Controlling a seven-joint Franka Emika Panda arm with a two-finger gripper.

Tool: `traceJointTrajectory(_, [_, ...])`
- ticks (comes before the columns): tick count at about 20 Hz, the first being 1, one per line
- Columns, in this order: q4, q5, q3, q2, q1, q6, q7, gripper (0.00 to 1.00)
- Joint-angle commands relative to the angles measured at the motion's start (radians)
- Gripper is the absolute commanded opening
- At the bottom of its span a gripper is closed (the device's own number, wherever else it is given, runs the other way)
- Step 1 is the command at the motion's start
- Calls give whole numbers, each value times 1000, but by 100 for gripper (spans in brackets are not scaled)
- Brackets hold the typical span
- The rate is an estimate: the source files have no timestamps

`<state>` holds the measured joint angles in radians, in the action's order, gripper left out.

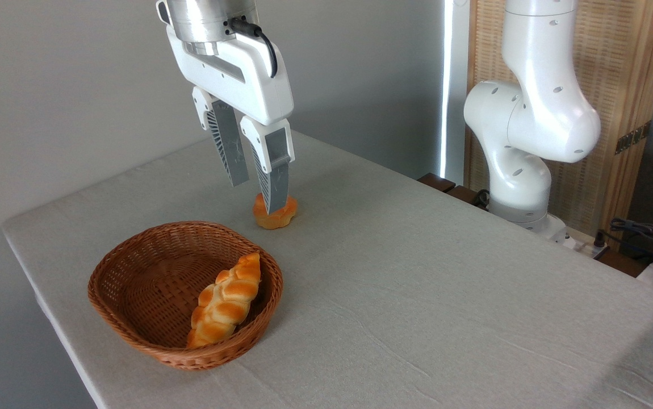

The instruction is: Put bread into the basket

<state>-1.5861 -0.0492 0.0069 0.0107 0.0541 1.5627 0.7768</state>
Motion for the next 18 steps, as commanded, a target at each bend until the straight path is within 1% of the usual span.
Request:
traceJointTrajectory(1, [-23,8,4,17,3,-23,-17,100])
traceJointTrajectory(7, [-40,3,-2,31,3,-20,-17,100])
traceJointTrajectory(9, [-89,-15,-10,69,12,5,-17,100])
traceJointTrajectory(10, [-139,-41,-13,101,29,38,-17,100])
traceJointTrajectory(11, [-194,-75,-16,136,55,80,-17,100])
traceJointTrajectory(13, [-286,-115,-27,184,111,152,-19,100])
traceJointTrajectory(16, [-374,-142,-39,193,248,261,-19,100])
traceJointTrajectory(17, [-412,-149,-41,196,297,319,-19,100])
traceJointTrajectory(18, [-478,-152,-45,209,332,392,-17,100])
